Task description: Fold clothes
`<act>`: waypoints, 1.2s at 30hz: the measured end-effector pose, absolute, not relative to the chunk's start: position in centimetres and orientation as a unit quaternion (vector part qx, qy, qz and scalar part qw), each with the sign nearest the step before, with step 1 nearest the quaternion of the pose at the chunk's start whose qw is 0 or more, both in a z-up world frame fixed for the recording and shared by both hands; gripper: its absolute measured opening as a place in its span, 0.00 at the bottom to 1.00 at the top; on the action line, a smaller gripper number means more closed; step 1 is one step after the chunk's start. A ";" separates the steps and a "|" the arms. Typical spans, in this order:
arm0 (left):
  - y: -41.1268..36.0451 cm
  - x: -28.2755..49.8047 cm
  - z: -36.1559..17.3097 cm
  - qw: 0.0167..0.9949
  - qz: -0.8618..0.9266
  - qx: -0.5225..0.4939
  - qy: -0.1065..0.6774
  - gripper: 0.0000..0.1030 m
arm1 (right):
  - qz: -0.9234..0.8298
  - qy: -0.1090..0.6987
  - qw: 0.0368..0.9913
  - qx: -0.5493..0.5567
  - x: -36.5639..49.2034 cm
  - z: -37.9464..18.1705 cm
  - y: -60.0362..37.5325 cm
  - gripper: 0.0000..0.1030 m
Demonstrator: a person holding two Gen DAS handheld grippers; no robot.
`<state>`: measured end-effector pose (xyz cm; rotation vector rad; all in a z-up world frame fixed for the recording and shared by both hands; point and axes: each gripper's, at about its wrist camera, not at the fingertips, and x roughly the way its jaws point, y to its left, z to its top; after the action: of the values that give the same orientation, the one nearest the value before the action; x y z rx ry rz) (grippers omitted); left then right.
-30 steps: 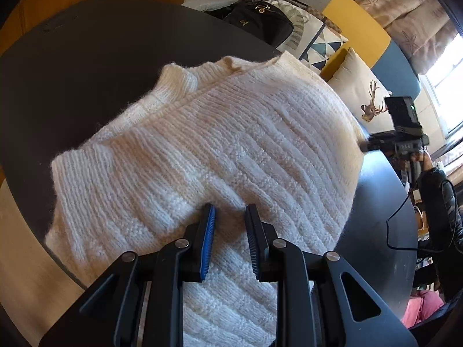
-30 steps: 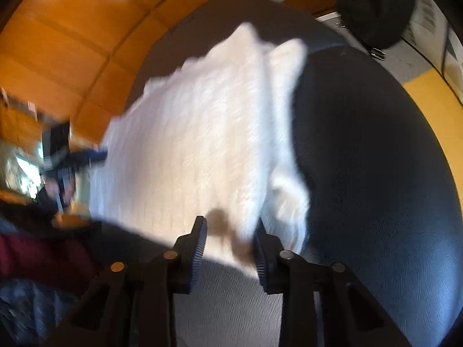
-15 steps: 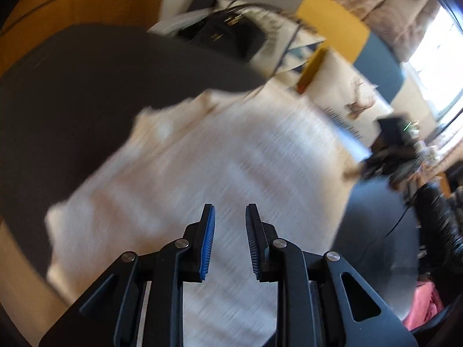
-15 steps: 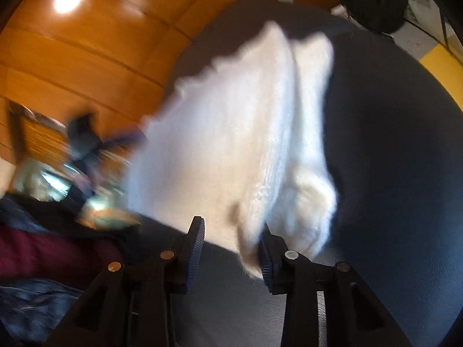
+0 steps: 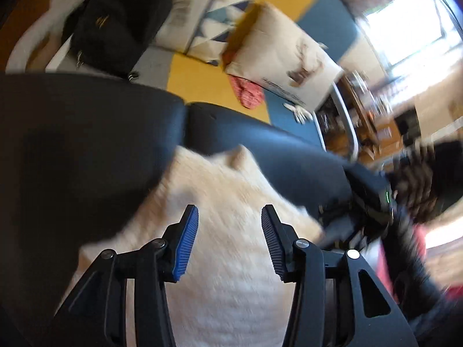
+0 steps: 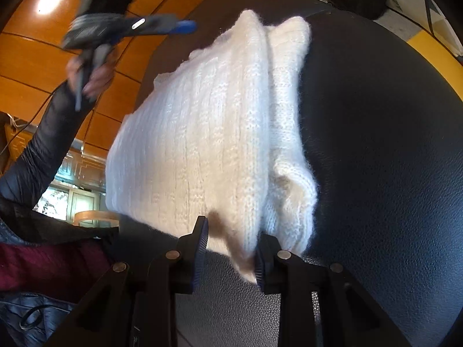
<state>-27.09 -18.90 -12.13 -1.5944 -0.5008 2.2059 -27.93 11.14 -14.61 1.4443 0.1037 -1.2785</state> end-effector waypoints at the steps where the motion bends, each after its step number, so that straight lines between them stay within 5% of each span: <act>1: -19.3 -27.8 -12.7 0.185 0.779 -0.570 -0.186 0.47 | -0.544 0.041 0.570 0.614 -27.9 -14.7 11.1 0.27; 18: -18.2 -31.6 -16.6 0.276 0.739 -0.591 -0.171 0.47 | -0.527 -0.020 0.586 0.615 -29.1 -15.8 12.0 0.26; 20: -17.1 -30.6 -15.6 0.276 0.759 -0.574 -0.135 0.14 | -0.537 0.000 0.583 0.609 -28.8 -15.5 11.9 0.22; 28: -14.7 -24.0 -5.6 0.325 0.825 -0.453 -0.092 0.09 | -0.557 0.127 0.565 0.595 -26.8 -12.8 9.6 0.19; 30: -13.8 -23.2 -4.0 0.336 0.827 -0.446 -0.074 0.09 | -0.553 0.133 0.568 0.595 -26.5 -12.4 9.5 0.21; 32: -13.3 -22.7 -2.9 0.336 0.829 -0.443 -0.061 0.09 | -0.552 0.098 0.577 0.594 -27.0 -11.9 9.6 0.35; 36: -13.1 -22.2 -1.4 0.343 0.830 -0.436 -0.066 0.09 | -0.553 0.100 0.571 0.598 -27.0 -11.7 9.1 0.32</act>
<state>-22.19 -13.08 -1.41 -1.1323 -0.1718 2.1568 -26.99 9.06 -11.65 1.4025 0.2357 -1.2986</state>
